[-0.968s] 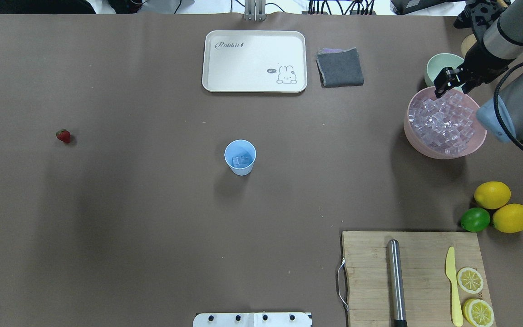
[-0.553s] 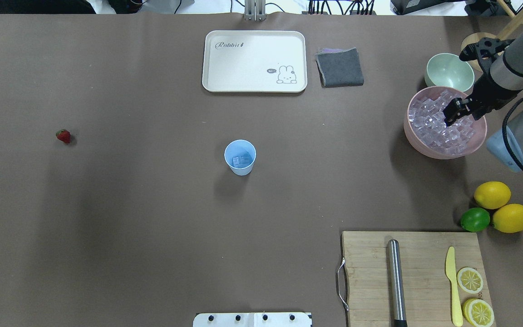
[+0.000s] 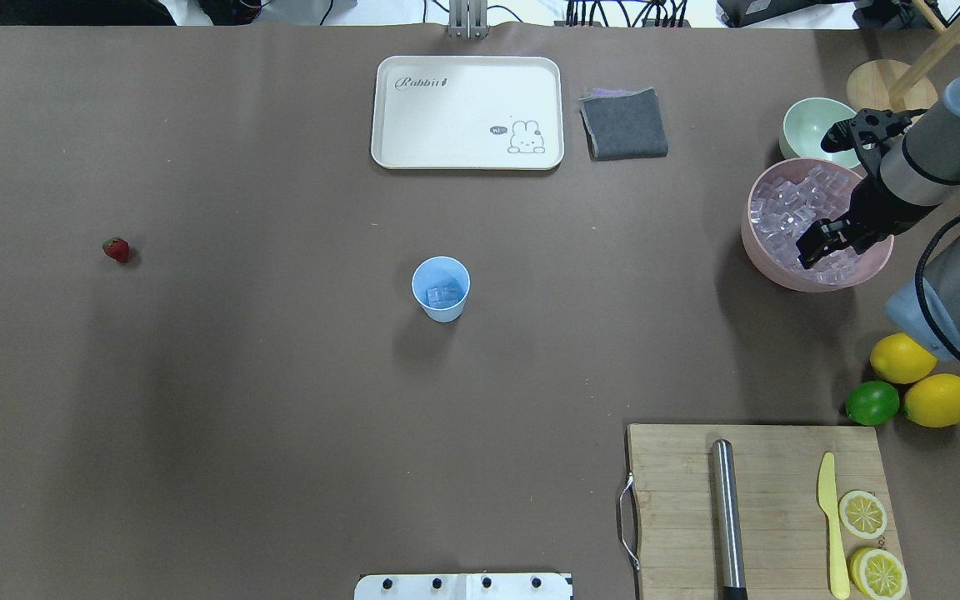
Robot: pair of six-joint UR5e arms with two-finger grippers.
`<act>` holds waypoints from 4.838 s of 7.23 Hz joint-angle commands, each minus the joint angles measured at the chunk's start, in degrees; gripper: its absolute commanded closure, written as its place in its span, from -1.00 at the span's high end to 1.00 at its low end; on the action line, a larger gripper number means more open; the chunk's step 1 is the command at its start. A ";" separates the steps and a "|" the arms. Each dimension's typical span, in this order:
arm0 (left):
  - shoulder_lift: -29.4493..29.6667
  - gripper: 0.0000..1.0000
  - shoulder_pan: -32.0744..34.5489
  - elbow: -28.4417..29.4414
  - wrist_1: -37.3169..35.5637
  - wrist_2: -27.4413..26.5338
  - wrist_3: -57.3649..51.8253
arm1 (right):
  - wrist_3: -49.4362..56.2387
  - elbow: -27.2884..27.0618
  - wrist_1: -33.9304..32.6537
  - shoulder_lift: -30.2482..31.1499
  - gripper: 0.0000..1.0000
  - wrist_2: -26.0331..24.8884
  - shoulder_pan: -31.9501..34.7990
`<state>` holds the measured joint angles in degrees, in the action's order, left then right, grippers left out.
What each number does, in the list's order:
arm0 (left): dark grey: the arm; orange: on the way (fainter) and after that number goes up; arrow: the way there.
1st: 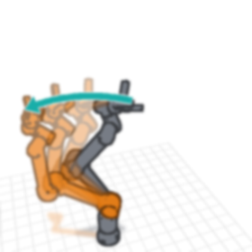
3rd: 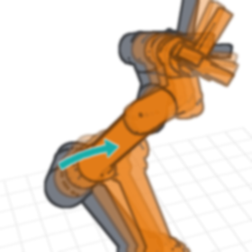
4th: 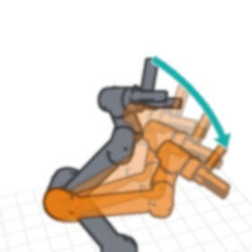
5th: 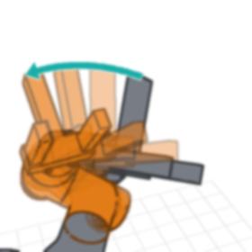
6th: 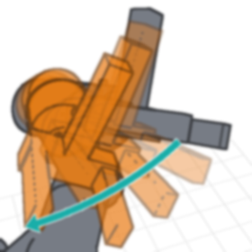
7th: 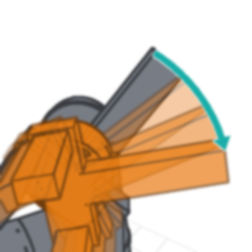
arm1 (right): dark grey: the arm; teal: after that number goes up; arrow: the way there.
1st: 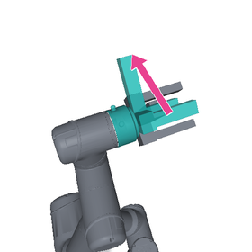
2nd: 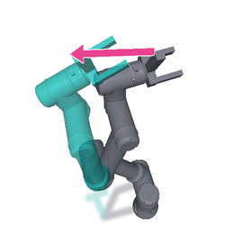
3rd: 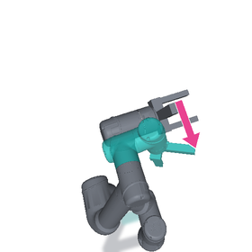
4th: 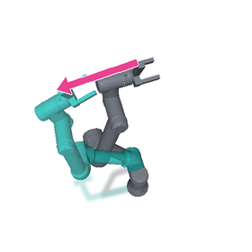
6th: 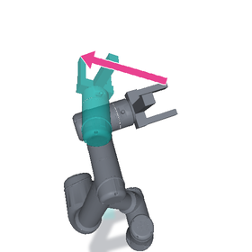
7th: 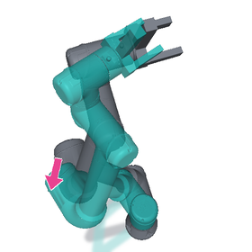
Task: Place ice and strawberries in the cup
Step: 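Lower the right gripper into the ice and grasp a third cube, then lift the ice cube and carry it over the blue cup with the right gripper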
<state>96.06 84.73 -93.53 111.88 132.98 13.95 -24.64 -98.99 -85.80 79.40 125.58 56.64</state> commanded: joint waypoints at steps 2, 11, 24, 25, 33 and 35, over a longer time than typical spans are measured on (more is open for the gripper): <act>0.18 0.95 0.00 0.27 0.00 0.00 -0.07 | 0.20 0.46 0.10 0.50 0.70 -1.65 -1.88; 1.32 0.95 -0.09 0.89 0.00 -0.52 0.02 | 0.38 0.99 0.02 0.59 0.59 -3.41 -4.26; 0.09 0.95 -0.09 0.72 1.85 -0.53 0.02 | 4.16 2.93 0.10 -0.29 -0.29 -4.11 -2.86; 0.09 0.95 -0.09 0.72 1.94 -0.53 0.02 | 4.07 2.14 0.02 -0.12 -0.45 -4.20 -2.86; -0.09 0.95 -0.09 0.54 1.94 -0.53 0.11 | 0.15 -1.12 -18.69 -17.23 -0.92 -2.88 -0.04; -0.09 0.95 -0.18 0.72 1.94 -0.53 0.11 | -6.19 -0.33 -18.62 -21.28 -0.93 -2.62 -2.75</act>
<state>95.98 84.58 -92.90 113.82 132.45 14.06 -27.26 -99.67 -103.96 60.76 122.85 55.47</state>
